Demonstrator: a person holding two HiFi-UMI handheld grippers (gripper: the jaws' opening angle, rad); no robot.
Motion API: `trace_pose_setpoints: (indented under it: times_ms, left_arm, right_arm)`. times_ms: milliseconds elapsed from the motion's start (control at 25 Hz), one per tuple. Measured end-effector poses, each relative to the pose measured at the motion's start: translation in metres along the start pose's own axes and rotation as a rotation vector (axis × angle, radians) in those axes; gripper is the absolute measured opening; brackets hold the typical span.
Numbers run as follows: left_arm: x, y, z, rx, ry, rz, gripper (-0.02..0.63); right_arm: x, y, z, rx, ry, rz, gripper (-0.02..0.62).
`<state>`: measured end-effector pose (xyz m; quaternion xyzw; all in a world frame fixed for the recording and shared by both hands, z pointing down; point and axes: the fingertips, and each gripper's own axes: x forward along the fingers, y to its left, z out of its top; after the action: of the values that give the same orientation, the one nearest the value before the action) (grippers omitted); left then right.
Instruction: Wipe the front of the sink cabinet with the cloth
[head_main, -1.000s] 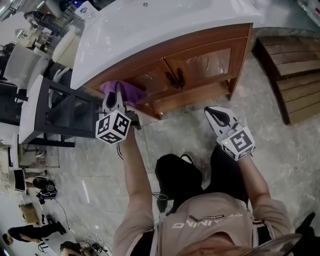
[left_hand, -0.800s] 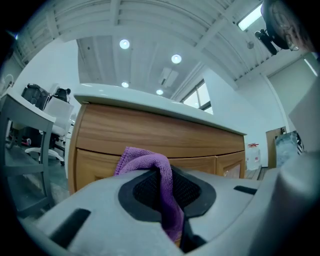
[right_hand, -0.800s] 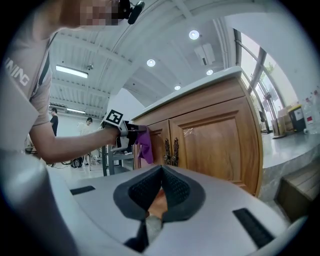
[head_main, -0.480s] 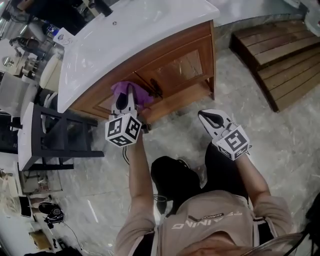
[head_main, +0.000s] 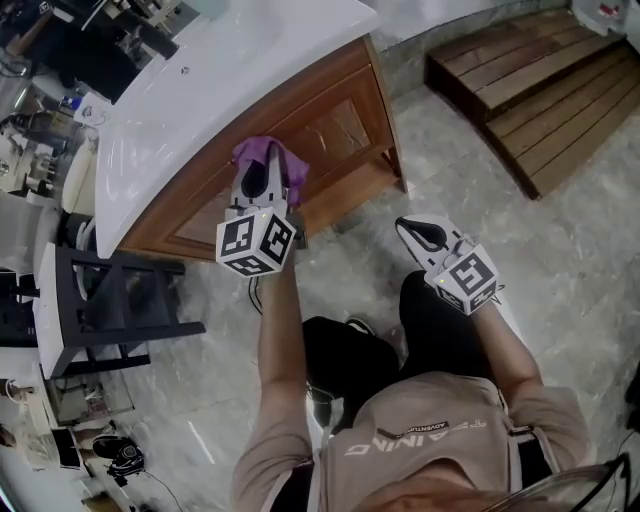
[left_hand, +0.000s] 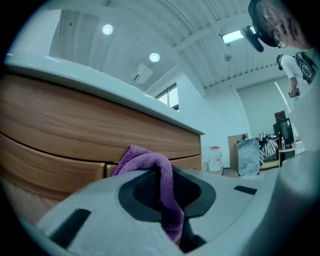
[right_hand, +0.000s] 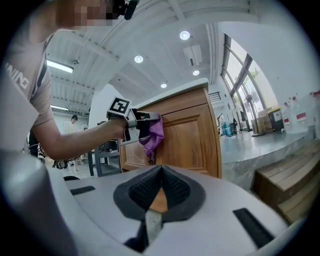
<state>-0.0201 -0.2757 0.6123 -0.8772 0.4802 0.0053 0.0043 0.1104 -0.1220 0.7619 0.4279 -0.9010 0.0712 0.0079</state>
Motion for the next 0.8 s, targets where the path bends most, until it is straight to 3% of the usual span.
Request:
trace_pose_setpoints:
  times_ms: [160, 640, 800]
  left_arm:
    - [0.023, -0.024, 0.001, -0.05, -0.012, -0.079, 0.037]
    - [0.092, -0.107, -0.008, 0.062, 0.017, -0.265, 0.037]
    - [0.113, -0.133, -0.013, 0.056, 0.035, -0.326, 0.037]
  right_arm:
    - [-0.007, -0.005, 0.001, -0.014, 0.007, -0.017, 0.012]
    - [-0.038, -0.028, 0.007, -0.026, 0.002, -0.119, 0.012]
    - [-0.049, -0.036, 0.007, -0.021, 0.0, -0.153, 0.012]
